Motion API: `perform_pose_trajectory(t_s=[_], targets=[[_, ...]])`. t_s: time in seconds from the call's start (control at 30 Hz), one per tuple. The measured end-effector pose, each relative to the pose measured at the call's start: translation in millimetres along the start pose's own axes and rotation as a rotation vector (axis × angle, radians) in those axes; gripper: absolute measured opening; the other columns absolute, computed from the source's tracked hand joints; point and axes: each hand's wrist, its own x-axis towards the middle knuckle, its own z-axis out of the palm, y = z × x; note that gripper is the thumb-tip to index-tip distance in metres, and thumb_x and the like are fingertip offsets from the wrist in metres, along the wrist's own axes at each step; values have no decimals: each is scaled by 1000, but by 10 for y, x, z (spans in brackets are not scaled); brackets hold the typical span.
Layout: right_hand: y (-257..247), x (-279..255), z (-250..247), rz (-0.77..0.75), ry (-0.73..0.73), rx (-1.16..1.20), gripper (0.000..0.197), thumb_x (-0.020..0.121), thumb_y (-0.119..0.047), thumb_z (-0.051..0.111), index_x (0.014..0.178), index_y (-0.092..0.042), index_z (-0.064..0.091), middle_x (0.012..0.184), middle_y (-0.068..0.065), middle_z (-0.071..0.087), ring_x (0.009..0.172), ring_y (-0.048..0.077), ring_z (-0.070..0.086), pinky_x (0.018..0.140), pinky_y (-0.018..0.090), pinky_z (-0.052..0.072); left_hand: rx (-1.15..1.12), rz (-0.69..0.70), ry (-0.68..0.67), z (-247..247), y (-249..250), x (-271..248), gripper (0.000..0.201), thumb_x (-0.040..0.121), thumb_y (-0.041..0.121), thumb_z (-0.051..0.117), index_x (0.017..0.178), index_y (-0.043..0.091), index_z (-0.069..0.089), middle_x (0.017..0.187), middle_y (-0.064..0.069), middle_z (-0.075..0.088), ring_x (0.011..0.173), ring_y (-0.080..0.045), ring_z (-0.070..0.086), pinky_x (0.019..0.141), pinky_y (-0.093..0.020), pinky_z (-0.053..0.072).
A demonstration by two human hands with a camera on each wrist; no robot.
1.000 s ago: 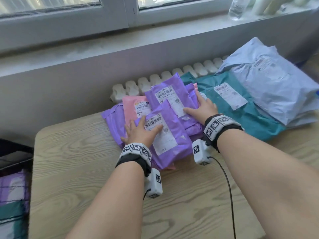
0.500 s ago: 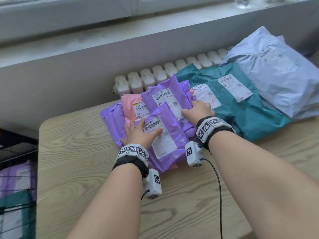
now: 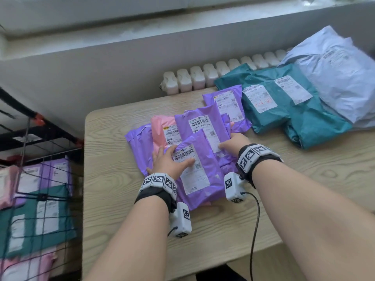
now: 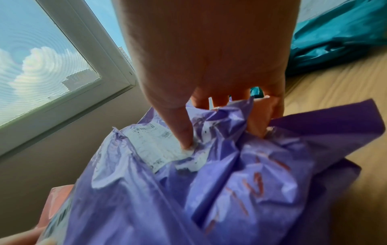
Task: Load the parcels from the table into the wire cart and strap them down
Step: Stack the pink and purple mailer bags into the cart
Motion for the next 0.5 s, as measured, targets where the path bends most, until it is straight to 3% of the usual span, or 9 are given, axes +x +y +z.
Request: perform_pose_trajectory(t_s=[0.1,0.23,0.3,0.4,0.43,0.5], targets=[[53,-278,272,9,-17,70,34,75,-16,66,108,-9,65,100,7,71,83,24,67,74,30,55,16,4,-12,-70,-284,-225,91,54,80,62,135,46,39,151,14,27,146,-18,11,109,-65,18],[123,-711,637,42,-40,161,20,83,-8,60,103,-10,61,77,2,62,56,15,57,46,20,42,20,13,-50,-213,-680,-541,99,46,84,57,136,46,40,151,14,28,146,-19,13,110,-64,19],[142,-883,800,48,-25,150,22,83,-9,60,105,-9,62,76,3,63,54,16,57,45,20,41,29,19,-63,-289,-860,-690,99,47,84,57,136,46,39,151,13,27,146,-20,13,111,-62,19],[96,-1132,989,54,8,116,24,80,-14,60,103,-8,61,89,9,67,67,23,62,61,27,52,57,29,-76,-384,-1081,-885,88,61,75,63,139,46,35,155,12,21,147,-22,8,113,-61,16],[79,-1208,1032,62,36,80,28,78,-17,60,105,-8,60,99,11,67,79,27,64,73,32,54,72,39,-78,-405,-1134,-931,85,66,71,64,141,46,33,156,11,18,148,-22,6,114,-59,16],[66,-1325,1097,74,161,-15,50,76,-23,62,123,-12,53,120,16,58,109,34,56,96,41,47,81,67,-57,-436,-1196,-999,81,73,63,65,144,43,31,157,7,17,147,-22,9,116,-54,18]])
